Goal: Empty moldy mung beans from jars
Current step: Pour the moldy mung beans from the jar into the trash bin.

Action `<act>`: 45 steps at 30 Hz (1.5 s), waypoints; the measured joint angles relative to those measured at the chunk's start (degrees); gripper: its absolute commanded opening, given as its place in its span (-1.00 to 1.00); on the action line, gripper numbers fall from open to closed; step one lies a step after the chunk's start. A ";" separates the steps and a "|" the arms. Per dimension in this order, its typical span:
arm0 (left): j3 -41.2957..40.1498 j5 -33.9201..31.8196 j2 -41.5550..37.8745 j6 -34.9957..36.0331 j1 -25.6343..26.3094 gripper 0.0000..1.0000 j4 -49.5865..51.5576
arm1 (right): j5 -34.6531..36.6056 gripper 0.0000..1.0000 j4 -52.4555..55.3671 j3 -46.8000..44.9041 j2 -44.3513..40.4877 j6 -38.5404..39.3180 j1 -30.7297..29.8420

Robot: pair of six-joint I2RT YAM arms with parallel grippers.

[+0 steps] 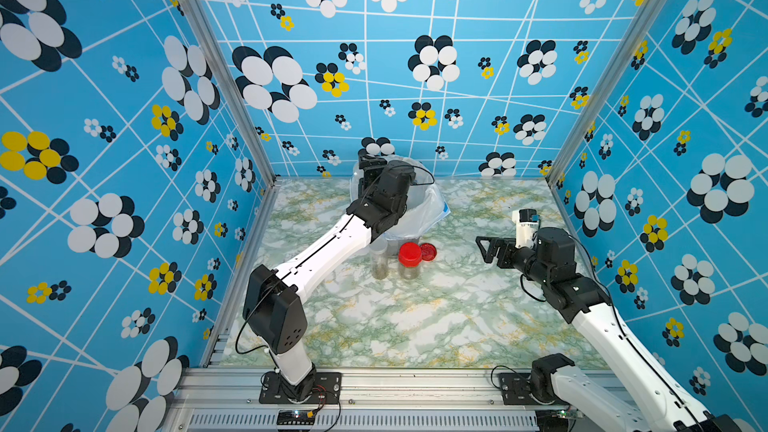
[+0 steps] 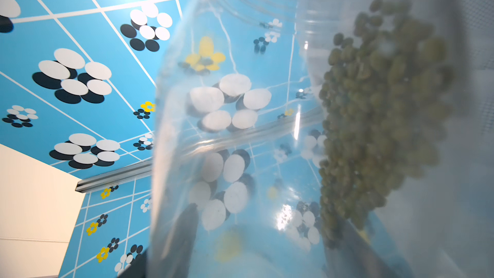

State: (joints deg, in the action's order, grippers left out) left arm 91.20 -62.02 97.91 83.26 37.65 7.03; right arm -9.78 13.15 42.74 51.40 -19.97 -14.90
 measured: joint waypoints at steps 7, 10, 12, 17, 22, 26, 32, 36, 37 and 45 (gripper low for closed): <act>-2.99 1.60 -0.55 6.97 -0.02 0.04 -6.43 | -0.09 0.98 -0.02 -0.02 0.00 0.00 0.00; -3.08 2.19 -0.74 8.48 -0.02 0.06 -7.32 | -0.17 0.98 -0.02 -0.04 -0.02 0.00 0.00; -3.08 2.49 -1.01 9.03 0.00 0.06 -7.34 | -0.20 0.98 -0.02 -0.13 -0.02 0.00 0.00; -3.08 3.56 -2.03 9.84 -0.02 0.06 -7.21 | -0.22 0.98 -0.09 -0.90 -0.02 -0.04 0.00; -3.08 4.22 -3.23 10.29 -0.02 0.06 -7.13 | -0.42 0.98 -0.09 -1.25 -0.09 -0.26 0.00; -3.26 4.66 -3.89 10.88 -0.04 0.06 -6.91 | -0.74 0.98 -0.09 -1.27 -0.24 -0.26 0.00; -4.02 5.27 -4.15 10.86 -0.15 0.07 -4.96 | -1.05 0.98 -0.07 -1.27 -0.31 -0.26 0.00; -5.46 5.35 -4.15 10.86 -0.17 0.08 -3.89 | -1.07 0.98 -0.04 -1.25 -0.57 -0.24 0.00; -5.55 5.44 -4.13 10.67 -0.17 0.08 -3.43 | -1.07 0.98 -0.04 -1.27 -0.66 -0.24 0.00; -4.31 5.53 -3.56 8.22 -0.28 0.08 -0.39 | -1.05 0.98 0.02 -1.25 -0.85 -0.20 0.00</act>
State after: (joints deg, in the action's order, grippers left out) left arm 86.89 -56.49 94.35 91.48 37.36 6.63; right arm -10.83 13.17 41.50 50.54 -20.16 -14.90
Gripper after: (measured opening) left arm 0.723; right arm 0.991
